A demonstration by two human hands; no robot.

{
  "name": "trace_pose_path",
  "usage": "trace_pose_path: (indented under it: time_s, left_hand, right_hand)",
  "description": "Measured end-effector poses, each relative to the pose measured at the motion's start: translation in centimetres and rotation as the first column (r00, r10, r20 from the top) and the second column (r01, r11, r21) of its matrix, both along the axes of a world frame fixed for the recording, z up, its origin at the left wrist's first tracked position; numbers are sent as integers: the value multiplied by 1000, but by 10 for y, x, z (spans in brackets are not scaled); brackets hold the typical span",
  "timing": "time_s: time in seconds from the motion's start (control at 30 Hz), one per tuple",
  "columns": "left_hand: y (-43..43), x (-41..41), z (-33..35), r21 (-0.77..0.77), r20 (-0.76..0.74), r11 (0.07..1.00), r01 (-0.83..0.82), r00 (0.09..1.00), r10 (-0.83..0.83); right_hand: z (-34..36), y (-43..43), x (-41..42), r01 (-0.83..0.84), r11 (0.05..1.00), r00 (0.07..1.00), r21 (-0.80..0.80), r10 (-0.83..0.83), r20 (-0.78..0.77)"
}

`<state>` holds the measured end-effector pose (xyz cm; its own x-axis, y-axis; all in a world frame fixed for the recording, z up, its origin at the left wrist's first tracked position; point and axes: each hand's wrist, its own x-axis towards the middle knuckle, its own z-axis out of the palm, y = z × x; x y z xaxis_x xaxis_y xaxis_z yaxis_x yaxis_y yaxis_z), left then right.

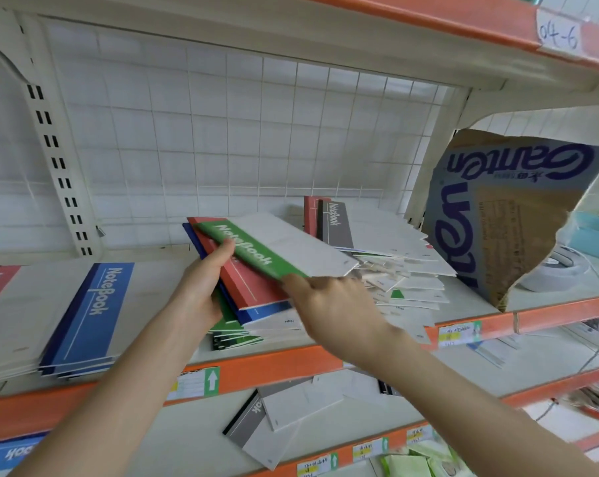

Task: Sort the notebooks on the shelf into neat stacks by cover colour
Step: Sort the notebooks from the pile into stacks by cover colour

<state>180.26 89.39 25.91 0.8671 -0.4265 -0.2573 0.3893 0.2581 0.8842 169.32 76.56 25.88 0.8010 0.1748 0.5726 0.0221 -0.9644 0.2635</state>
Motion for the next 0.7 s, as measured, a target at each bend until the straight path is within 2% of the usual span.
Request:
trace_pose_path:
  time_s: [0.07, 0.13, 0.17, 0.23, 0.3, 0.4, 0.5, 0.6, 0.7]
  left_hand:
    - [0, 1, -3, 47, 18, 999, 12, 1000, -13]
    - [2, 3, -6, 89, 26, 996, 9, 1000, -11]
    - [4, 3, -8, 106, 28, 994, -1, 1000, -1]
    - [8, 5, -9, 127, 31, 991, -31, 999, 28]
    - [11, 6, -10, 136, 32, 990, -48, 999, 44]
    - [15, 6, -9, 157, 28, 987, -46, 999, 42]
    - [17, 5, -8, 160, 12, 986, -41, 999, 40]
    - [17, 6, -7, 138, -1, 989, -48, 999, 48]
    - [17, 4, -6, 124, -10, 992, -40, 999, 41]
  right_hand:
    - [-1, 8, -4, -101, 986, 977, 135, 124, -173]
    - [7, -2, 1, -80, 932, 942, 354, 187, -279]
    - [9, -13, 7, -53, 901, 943, 431, 188, -276]
    - [13, -42, 24, 25, 880, 981, 474, 68, -179]
    - [13, -73, 43, 153, 874, 982, 461, -84, -167]
    - [12, -102, 64, 333, 824, 933, 459, -216, -288]
    - [13, -99, 69, 452, 835, 871, 313, -337, -358]
    - [13, -88, 70, 512, 839, 840, 183, -445, -310]
    - [14, -80, 70, 504, 853, 845, 134, -456, -278]
